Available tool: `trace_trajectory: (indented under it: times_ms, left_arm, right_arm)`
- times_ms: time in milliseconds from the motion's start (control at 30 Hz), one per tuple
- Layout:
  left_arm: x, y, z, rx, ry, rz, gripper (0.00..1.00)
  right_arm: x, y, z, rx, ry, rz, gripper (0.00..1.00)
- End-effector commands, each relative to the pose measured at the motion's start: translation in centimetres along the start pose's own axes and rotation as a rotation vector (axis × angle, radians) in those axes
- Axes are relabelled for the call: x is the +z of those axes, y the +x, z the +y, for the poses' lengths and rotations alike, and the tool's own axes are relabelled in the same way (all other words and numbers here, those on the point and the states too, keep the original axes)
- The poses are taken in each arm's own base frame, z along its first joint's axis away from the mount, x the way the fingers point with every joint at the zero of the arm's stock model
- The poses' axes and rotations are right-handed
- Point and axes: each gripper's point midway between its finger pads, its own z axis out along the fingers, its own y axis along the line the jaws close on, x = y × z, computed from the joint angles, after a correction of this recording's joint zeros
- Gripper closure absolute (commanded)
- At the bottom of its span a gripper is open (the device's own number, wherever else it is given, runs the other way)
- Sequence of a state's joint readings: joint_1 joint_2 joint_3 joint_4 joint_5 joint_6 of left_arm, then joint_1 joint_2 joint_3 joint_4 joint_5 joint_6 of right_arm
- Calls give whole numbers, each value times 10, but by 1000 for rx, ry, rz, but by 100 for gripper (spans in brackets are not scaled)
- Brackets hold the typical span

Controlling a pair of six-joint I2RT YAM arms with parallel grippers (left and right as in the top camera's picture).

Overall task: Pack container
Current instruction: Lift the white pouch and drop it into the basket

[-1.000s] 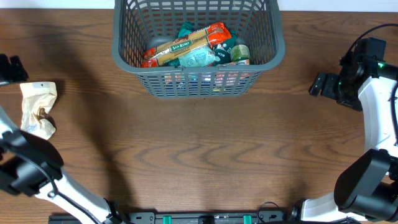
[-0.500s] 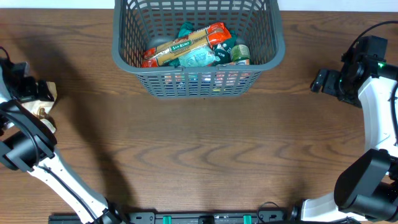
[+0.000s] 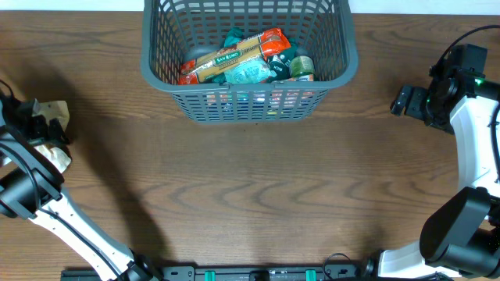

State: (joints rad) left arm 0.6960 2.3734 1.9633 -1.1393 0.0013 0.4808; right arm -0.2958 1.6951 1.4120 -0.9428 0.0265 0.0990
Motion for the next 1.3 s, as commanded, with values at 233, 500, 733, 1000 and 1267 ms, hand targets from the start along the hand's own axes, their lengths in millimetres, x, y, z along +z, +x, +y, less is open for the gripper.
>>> trace_trajectory:
  times_ms: [233,500,733,1000,1267]
  left_arm:
    - [30,11,-18,16,83,34,12]
    - [-3,-10,-40,-47,132,-68,64]
    - [-92,-37,-82,-94,211,-286,94]
    - [-259,-34,-137,-78,344,-674,94]
    - [-416,27,-251,358,309,-1094,94]
  right_arm:
    - [1,6,-2,7,13,24,1]
    - [1,6,-2,6,13,24,1]
    - [1,7,-2,6,13,28,1]
    - [1,12,-2,4,15,48,1]
    - [0,16,-3,-34,15,64,1]
